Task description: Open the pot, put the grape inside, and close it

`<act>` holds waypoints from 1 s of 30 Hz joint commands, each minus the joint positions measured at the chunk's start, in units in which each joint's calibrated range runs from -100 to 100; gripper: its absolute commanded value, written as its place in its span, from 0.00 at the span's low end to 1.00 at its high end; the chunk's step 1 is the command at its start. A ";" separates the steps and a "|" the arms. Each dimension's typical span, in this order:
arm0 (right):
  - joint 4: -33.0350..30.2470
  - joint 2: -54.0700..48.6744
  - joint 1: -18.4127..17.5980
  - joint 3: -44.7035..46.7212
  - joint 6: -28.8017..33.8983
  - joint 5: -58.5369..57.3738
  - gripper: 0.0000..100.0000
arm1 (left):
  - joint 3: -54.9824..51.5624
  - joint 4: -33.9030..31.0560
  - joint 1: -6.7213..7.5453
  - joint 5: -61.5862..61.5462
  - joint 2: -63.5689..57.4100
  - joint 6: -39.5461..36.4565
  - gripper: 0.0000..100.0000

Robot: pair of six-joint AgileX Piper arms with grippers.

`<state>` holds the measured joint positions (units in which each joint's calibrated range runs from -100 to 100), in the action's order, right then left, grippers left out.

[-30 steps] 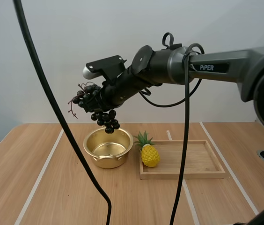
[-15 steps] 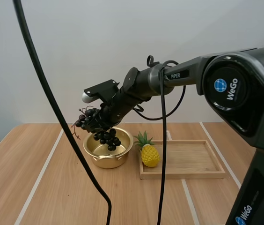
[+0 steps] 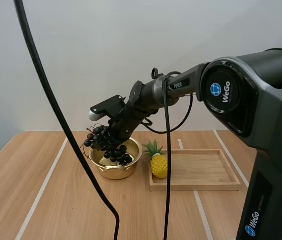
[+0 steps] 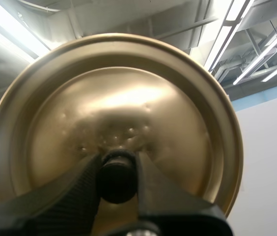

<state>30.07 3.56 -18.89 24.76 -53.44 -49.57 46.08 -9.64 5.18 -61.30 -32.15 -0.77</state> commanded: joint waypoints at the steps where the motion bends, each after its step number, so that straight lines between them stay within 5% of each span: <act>1: -0.80 -0.05 0.49 -0.32 -0.28 0.92 0.00 | 0.30 -0.25 0.15 -0.08 -0.36 -0.58 0.00; 30: -2.82 6.19 2.39 -0.32 -0.28 -3.96 0.00 | 0.30 -0.25 0.15 -0.26 -0.36 0.53 0.00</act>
<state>28.68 9.43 -16.73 24.61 -53.44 -52.03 46.08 -9.64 5.18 -62.52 -32.15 -0.20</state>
